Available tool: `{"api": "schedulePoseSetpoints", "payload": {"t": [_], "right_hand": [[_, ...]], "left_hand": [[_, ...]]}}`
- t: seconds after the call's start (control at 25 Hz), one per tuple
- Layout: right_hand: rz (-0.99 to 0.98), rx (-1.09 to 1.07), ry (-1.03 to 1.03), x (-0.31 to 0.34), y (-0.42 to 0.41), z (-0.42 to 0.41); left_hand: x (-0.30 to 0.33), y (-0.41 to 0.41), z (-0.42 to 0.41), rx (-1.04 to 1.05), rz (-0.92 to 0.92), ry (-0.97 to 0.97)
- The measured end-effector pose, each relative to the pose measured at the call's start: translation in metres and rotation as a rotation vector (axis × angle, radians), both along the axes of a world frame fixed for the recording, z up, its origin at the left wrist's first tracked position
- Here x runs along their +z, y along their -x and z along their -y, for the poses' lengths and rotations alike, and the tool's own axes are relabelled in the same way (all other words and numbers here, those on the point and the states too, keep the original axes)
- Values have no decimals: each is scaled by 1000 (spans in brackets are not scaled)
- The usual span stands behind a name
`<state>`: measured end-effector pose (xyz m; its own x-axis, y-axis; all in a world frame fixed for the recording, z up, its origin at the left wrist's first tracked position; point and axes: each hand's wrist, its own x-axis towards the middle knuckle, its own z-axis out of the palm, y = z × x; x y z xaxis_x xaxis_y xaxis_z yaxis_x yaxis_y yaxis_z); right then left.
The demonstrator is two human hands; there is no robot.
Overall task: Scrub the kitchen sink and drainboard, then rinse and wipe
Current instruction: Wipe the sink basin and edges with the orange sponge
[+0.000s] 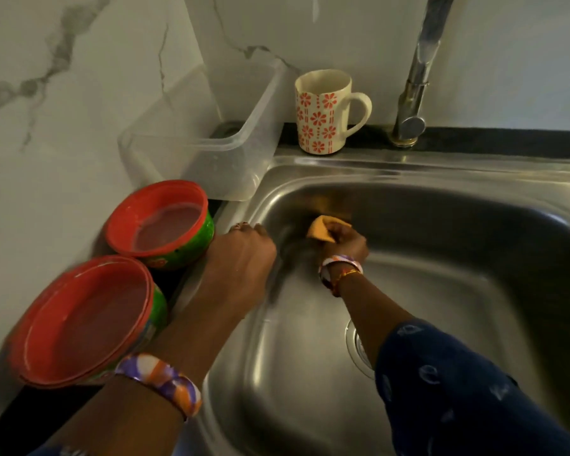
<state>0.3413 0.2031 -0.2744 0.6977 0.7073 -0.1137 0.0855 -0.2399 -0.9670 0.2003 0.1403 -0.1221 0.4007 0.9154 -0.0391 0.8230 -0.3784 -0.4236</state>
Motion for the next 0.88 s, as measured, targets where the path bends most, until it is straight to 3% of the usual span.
{"api": "schedulePoseSetpoints", "payload": {"t": [0.24, 0.36, 0.44, 0.48, 0.6, 0.68, 0.76, 0.84, 0.88], "right_hand": [[445, 658, 178, 11, 33, 22], [654, 1253, 155, 13, 53, 95], [796, 1700, 169, 7, 56, 135], [958, 1816, 85, 6, 54, 139], [1445, 1924, -447, -2, 43, 101], [1816, 1770, -579, 12, 31, 53], [2056, 1546, -738, 32, -4, 7], [2150, 1548, -436, 71, -42, -25], [2175, 1438, -273, 85, -57, -27]], "left_hand": [[6, -2, 2, 38, 31, 37], [11, 3, 3, 71, 1, -84], [4, 6, 2, 62, 0, -13], [1, 6, 2, 43, -1, 26], [-3, 3, -1, -3, -61, -6], [-3, 0, -4, 8, -63, 0], [-7, -3, -6, 3, -39, 0], [-8, -5, -4, -2, -51, 10], [-8, -4, -3, 9, -59, 14]]}}
